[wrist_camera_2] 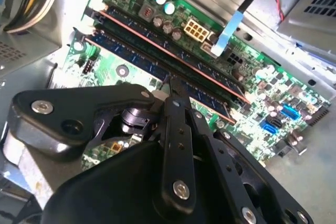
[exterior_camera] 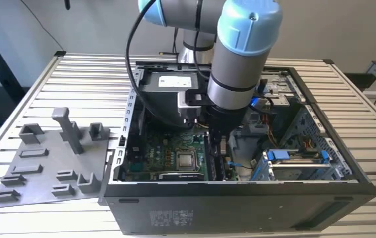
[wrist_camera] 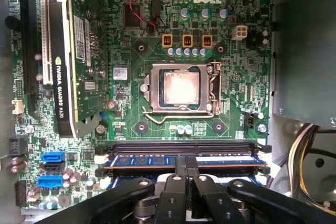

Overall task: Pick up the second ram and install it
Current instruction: 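Press down the second ram until it locks into place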

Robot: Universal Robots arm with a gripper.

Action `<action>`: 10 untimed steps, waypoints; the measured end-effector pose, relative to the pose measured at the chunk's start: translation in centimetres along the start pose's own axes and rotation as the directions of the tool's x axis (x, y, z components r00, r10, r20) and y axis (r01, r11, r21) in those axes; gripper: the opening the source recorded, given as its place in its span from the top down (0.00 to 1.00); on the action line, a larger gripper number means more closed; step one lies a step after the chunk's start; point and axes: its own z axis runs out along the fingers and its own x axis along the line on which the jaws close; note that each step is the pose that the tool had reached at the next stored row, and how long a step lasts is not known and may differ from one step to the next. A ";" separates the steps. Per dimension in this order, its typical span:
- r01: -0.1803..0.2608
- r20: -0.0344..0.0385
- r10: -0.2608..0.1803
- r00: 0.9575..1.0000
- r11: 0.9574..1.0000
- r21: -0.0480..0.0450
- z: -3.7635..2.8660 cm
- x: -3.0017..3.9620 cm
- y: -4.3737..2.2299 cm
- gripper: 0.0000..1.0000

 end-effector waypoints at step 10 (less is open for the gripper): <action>0.000 0.000 0.000 1.000 1.000 0.000 0.61 -0.02 0.21 0.89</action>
